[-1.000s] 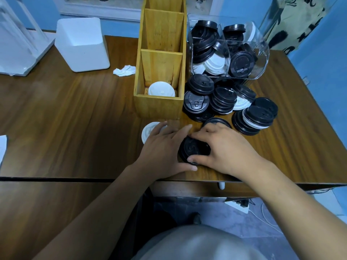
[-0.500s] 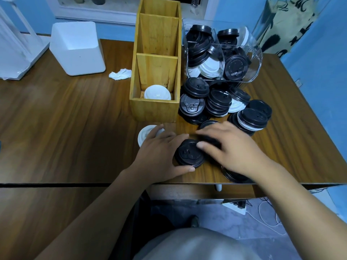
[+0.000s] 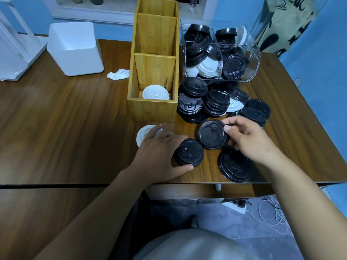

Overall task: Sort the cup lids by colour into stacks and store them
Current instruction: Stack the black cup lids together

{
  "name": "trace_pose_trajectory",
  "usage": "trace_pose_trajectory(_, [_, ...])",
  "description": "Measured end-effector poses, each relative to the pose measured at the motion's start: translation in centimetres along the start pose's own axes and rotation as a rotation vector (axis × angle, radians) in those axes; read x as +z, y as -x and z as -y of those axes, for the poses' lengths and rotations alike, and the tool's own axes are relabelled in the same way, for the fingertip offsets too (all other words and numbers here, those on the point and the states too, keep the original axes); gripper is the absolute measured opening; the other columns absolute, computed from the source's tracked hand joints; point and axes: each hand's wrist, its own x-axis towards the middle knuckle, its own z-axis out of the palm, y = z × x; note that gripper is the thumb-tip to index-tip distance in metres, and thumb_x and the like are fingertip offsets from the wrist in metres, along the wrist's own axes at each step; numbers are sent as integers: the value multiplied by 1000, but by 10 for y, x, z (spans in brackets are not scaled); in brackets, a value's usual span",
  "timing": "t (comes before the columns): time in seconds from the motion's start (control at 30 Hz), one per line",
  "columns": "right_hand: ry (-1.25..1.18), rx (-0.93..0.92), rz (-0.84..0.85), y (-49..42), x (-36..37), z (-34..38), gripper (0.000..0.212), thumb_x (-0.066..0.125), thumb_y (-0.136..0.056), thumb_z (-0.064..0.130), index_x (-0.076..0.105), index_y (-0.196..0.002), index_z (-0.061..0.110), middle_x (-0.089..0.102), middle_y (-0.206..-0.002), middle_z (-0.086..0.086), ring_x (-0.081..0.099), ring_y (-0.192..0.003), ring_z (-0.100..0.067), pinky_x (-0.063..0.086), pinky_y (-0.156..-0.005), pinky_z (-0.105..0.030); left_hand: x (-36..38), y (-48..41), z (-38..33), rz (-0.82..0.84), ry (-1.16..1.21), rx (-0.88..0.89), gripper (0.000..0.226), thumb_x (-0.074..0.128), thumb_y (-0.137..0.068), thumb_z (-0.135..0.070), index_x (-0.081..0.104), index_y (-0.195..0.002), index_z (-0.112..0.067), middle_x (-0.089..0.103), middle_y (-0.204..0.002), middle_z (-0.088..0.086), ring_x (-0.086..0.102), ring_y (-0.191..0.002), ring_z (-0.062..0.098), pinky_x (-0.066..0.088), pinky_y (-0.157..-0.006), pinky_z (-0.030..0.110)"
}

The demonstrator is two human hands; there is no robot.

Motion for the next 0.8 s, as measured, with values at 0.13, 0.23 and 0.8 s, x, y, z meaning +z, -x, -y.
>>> trace_pose_trajectory(0.13, [156, 113, -11, -9, 1, -8, 14, 52, -105, 22, 66, -109, 25, 70, -78, 3, 62, -55, -4, 47, -60, -29, 0, 0, -1, 3, 6, 2, 80, 62, -76, -78, 60, -134, -22, 72, -115, -11, 59, -119, 11, 27, -121, 46])
trace_pose_trajectory(0.23, [384, 54, -21, -6, 1, -6, 15, 50, -105, 22, 62, -112, 25, 69, -80, 7, 70, -69, -13, 51, -66, -30, 0, 0, 0, 13, 5, -2, 80, 61, -77, -79, 59, -135, -23, 71, -116, -11, 59, -120, 11, 25, -122, 45])
trace_pose_trajectory(0.8, [754, -234, 388, -17, -2, 12, 79, 74, -79, 11, 43, -149, 30, 41, -156, 8, 41, -137, -15, 34, -115, -31, 0, 0, 1, 23, 8, 4, 80, 60, -77, -79, 59, -134, -23, 71, -116, -10, 59, -120, 11, 25, -122, 45])
